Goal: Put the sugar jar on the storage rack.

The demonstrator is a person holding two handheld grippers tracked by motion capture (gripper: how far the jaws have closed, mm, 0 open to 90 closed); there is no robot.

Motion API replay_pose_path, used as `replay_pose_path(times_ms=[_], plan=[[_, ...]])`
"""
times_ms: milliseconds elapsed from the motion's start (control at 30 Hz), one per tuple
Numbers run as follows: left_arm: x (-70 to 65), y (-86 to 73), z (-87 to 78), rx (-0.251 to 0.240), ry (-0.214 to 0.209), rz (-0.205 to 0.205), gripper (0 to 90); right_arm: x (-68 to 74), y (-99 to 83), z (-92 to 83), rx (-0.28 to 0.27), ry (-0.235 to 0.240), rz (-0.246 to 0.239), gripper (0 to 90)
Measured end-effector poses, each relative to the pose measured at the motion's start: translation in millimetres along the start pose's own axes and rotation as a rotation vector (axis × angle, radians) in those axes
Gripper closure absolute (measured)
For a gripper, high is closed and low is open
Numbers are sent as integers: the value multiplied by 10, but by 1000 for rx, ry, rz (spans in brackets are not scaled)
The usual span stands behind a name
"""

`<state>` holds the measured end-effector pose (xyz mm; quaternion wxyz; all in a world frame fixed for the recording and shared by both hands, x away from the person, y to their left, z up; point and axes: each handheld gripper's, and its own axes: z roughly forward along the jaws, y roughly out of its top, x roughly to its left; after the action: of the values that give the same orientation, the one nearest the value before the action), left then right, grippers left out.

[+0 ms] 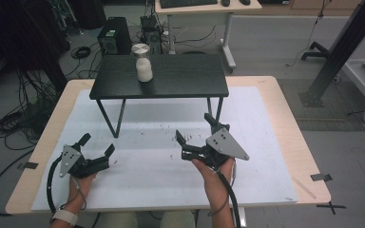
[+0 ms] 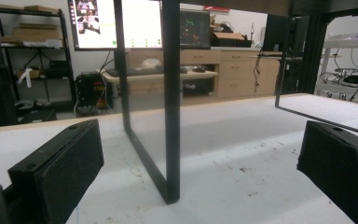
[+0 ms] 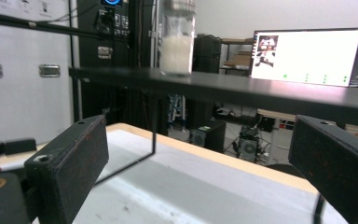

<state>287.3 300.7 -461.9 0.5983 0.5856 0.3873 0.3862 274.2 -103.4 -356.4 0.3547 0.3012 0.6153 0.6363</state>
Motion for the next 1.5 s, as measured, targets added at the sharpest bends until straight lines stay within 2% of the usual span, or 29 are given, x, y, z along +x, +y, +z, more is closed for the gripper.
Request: replay_pose_path(times_ms=[267, 667, 800, 1000, 1300, 1500], plan=[[0, 0, 0, 0, 0, 0, 3, -108, -269, -184, 22, -39, -24, 55], [0, 0, 1, -1, 0, -1, 3, -354, -751, -416, 54, -121, 6, 56], [0, 0, 0, 0, 0, 0, 3, -420, -875, -431, 53, -138, 22, 57], [1, 0, 0, 0, 1, 1, 4, -494, -1035, -417, 81, -155, 30, 63], [0, 0, 0, 0, 1, 0, 4, -568, -1202, -416, 84, -185, 69, 65], [1, -1, 0, 1, 1, -1, 4, -574, -1224, -418, 90, -194, 70, 69]])
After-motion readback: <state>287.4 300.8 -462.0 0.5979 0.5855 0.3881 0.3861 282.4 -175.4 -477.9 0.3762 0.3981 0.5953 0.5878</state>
